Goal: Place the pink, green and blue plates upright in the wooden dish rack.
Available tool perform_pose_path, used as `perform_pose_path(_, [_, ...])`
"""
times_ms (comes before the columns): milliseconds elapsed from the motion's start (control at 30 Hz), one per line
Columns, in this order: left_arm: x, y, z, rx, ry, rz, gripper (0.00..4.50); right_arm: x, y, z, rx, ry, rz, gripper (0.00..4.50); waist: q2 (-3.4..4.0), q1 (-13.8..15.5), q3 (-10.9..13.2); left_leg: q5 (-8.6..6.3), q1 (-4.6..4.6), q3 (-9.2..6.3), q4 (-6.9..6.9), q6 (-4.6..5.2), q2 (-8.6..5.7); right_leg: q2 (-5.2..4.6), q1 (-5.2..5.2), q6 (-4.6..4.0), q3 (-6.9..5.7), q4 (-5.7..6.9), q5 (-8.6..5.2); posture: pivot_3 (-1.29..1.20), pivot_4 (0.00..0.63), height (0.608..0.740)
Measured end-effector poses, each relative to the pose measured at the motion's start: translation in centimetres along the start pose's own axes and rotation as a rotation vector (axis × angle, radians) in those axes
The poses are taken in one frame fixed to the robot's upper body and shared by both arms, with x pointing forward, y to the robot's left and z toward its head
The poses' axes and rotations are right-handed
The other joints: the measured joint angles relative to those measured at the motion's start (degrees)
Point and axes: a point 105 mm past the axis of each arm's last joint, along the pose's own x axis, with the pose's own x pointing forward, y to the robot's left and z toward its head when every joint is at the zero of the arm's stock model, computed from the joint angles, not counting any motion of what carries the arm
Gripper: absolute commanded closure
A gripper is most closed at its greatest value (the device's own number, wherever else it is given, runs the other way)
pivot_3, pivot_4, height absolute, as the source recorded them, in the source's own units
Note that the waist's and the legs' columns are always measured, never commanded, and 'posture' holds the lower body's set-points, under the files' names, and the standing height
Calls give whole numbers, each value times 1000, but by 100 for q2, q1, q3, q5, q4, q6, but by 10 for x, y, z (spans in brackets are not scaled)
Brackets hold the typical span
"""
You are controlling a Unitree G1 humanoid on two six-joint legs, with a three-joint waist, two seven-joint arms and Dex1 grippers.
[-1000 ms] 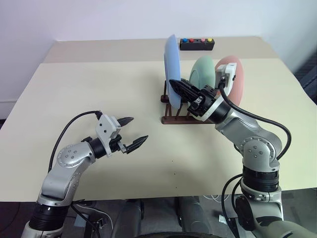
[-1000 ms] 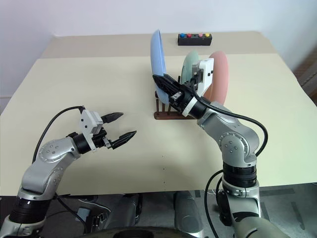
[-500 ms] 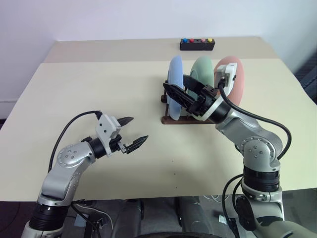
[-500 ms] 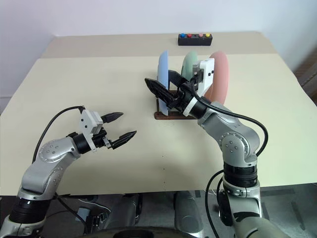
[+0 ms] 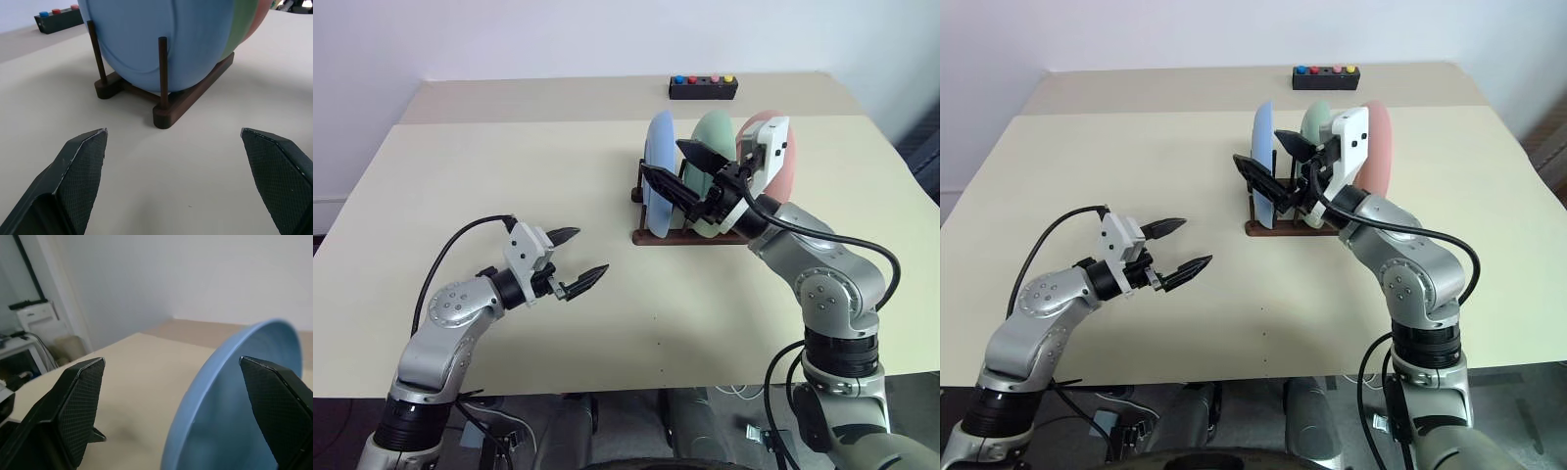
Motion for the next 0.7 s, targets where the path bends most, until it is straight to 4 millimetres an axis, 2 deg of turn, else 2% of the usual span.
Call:
perform_pose_path(200, [3, 0, 1, 0, -9, -7, 0, -6, 10, 19, -129, -2, 51, 12, 0, 13, 0, 0, -1, 0, 2, 0, 0, -1, 1, 0, 0, -3, 0, 0, 150, 740])
perform_pose_path(267, [4, -1, 1, -3, -8, -13, 0, -12, 7, 27, -180, -4, 46, 12, 0, 19, 0, 0, -2, 0, 2, 0, 0, -1, 2, 0, 0, -5, 0, 0, 150, 740])
perform_pose_path(367, [5, -2, 1, -3, -10, -19, 0, -30, -4, 51, -295, -32, 19, 12, 0, 44, 0, -1, -3, 2, 2, 2, 0, -1, 4, 1, 0, -10, 0, 0, 150, 740])
perform_pose_path(433, [7, -2, 1, -4, -16, -24, 0, -48, -13, 60, -346, -44, -12, 12, -2, 71, -1, -2, -3, 2, 2, 3, 0, -1, 7, 1, -1, -12, -1, 0, 150, 740])
perform_pose_path(500, [9, -2, 1, -1, -20, -30, 0, -74, -28, 62, -379, -14, -71, 12, -2, 137, -1, -3, -3, 5, 4, 6, 0, -1, 9, 2, 0, -14, -1, 0, 150, 740])
perform_pose_path(600, [10, 1, -4, -10, -10, -29, 0, -123, -51, 55, -359, 66, -171, 12, -2, 197, -1, -4, -2, 6, 9, 7, -1, -2, 16, 2, 0, -16, -1, 0, 150, 740])
perform_pose_path(700, [12, 5, -9, -11, 1, -23, 0, -159, -54, 39, -330, 171, -195, 12, 2, 175, -2, -4, 6, 11, 9, 8, 1, 0, 20, 2, 1, -14, -2, 0, 150, 740])
